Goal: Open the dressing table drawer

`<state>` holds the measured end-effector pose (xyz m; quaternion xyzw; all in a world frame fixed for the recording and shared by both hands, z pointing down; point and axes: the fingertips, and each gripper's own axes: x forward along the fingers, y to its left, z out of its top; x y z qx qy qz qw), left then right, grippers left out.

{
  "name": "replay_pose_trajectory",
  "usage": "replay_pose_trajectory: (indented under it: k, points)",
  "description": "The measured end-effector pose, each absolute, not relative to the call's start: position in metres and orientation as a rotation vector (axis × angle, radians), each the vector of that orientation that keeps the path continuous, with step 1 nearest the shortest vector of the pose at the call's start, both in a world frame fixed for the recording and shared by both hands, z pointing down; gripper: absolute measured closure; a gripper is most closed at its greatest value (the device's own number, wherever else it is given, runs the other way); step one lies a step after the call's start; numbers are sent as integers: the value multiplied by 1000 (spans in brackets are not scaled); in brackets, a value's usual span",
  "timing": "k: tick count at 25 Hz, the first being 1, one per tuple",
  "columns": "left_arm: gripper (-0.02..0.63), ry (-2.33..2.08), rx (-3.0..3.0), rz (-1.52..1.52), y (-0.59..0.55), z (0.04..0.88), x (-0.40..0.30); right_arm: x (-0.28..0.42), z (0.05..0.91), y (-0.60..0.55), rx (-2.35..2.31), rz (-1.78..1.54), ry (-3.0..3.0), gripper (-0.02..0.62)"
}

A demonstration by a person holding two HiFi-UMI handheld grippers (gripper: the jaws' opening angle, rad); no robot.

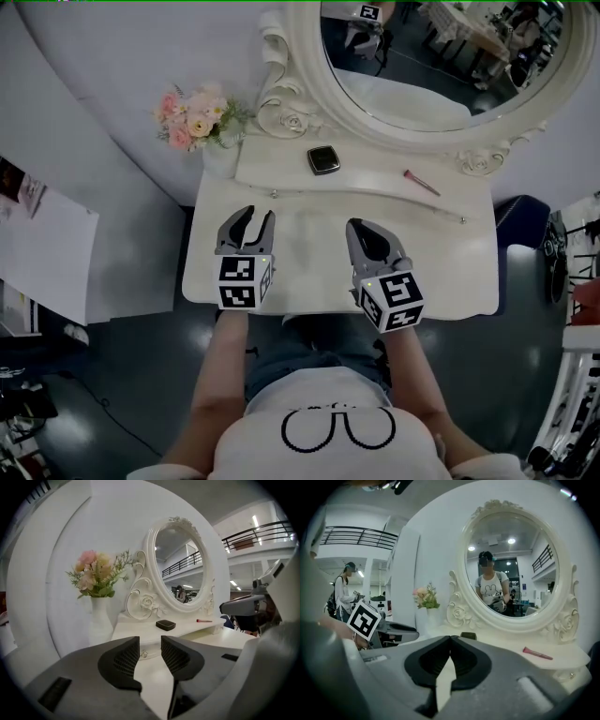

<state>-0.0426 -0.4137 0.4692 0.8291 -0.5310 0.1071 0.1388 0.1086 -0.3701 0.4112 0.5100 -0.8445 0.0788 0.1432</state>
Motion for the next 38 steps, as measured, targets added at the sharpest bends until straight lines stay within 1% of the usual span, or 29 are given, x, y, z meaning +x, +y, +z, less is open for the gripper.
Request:
replay_pose_trajectory:
  k: [8, 15, 17, 18, 19, 38]
  points:
    - [468, -1473, 2272, 417, -462, 543, -27, 119, 464, -416, 1421, 334, -2388, 595]
    - [468, -1459, 2190, 486, -495, 581, -20, 114, 493, -434, 1334, 394, -2371, 595]
    - [473, -1441, 2186, 514, -499, 586, -19, 114, 498, -435, 1324, 405, -2365, 595]
    - [504, -1432, 2186, 524, -499, 587, -18, 114, 500, -435, 1318, 407, -2362, 595]
    - [511, -1426, 2185, 530, -500, 588, -17, 114, 502, -434, 1314, 408, -2359, 595]
    - [512, -1395, 2168, 533, -449, 589, -21, 90, 502, -393, 1309, 410, -2377, 595]
